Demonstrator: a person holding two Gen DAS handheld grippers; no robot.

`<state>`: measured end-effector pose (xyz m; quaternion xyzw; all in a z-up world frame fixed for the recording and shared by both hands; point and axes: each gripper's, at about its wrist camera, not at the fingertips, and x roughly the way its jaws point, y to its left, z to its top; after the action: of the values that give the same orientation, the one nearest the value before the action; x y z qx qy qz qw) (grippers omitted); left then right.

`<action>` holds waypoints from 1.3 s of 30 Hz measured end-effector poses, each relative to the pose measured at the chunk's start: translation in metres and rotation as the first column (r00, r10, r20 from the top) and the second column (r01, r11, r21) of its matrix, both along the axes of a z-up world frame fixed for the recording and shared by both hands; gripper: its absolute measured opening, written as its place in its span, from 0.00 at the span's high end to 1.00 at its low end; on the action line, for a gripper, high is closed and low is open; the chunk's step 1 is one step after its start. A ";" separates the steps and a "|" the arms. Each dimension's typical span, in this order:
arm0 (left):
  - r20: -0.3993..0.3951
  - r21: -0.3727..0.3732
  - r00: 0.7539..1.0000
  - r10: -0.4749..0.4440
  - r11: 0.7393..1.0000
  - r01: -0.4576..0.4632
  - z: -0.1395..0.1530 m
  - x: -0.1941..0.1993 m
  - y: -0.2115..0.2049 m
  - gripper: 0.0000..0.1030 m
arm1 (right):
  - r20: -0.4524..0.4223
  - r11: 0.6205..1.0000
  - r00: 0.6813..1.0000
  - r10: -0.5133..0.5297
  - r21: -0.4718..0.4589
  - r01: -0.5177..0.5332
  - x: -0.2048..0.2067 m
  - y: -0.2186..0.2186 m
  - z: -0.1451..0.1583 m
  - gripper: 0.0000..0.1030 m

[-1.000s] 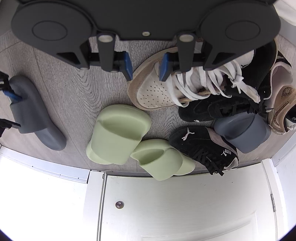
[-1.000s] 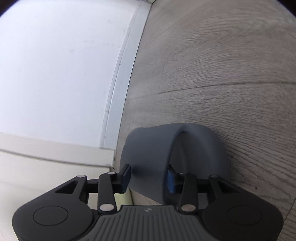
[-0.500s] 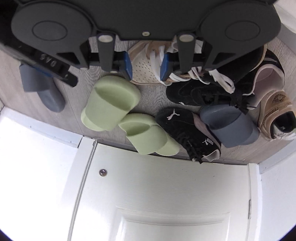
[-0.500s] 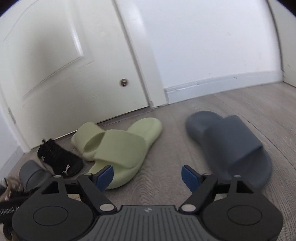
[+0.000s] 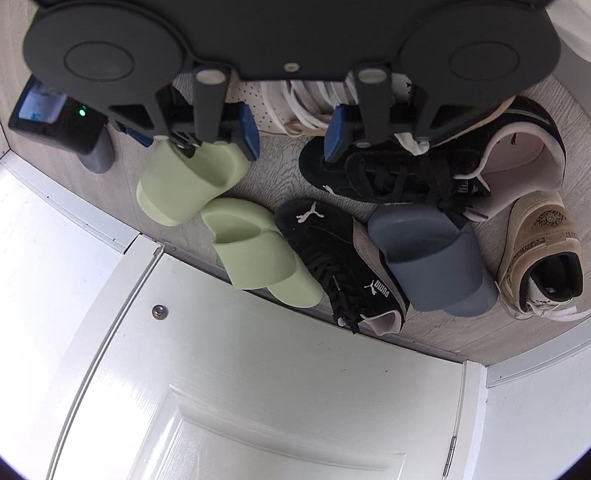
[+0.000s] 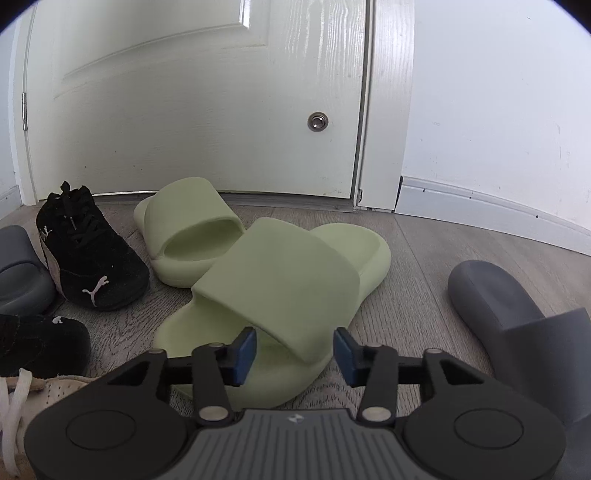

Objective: Organize scattered shoes
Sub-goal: 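Grasp the green slide with the right tool and set it beside the grey slide, then grasp the tan sneaker with white laces from the pile with the left tool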

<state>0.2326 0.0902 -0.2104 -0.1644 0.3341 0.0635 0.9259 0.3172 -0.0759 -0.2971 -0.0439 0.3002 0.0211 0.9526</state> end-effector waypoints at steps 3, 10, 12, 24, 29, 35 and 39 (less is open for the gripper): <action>-0.011 0.016 1.000 0.000 1.000 0.000 -0.006 -0.004 0.001 0.61 | 0.010 1.000 1.000 -0.013 0.024 0.013 0.010 0.000 -0.005 0.46; -0.017 -0.007 1.000 -0.006 1.000 0.006 -0.007 -0.005 0.002 0.61 | 0.018 0.998 1.000 0.016 0.059 -0.017 -0.022 -0.048 -0.007 0.68; -0.015 0.001 1.000 -0.008 1.000 0.008 -0.007 -0.006 0.001 0.61 | -0.033 0.993 0.997 0.076 0.094 -0.073 -0.040 -0.075 -0.003 0.69; -0.052 0.153 0.989 -0.138 0.978 0.144 -0.016 -0.005 -0.036 0.61 | -0.158 0.983 0.972 -0.174 0.030 0.181 -0.098 -0.137 0.008 0.76; -0.055 0.335 0.968 -0.243 0.909 0.248 -0.021 -0.013 -0.075 0.60 | -0.213 0.951 0.952 -0.220 0.169 0.258 -0.117 -0.151 0.019 0.69; -0.054 0.393 0.985 -0.162 0.904 0.170 -0.015 -0.022 -0.078 0.57 | -0.121 0.925 0.969 -0.213 0.296 0.240 -0.141 -0.167 0.048 0.39; -0.052 0.186 0.998 0.020 0.982 -0.010 0.005 -0.051 -0.049 0.46 | -0.090 0.910 0.976 -0.200 0.353 0.219 -0.139 -0.173 0.055 0.37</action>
<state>0.1820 0.0414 -0.2052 -0.0779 0.3502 0.1057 0.9274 0.1782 -0.2489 -0.2421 0.1644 0.3186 -0.0252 0.9332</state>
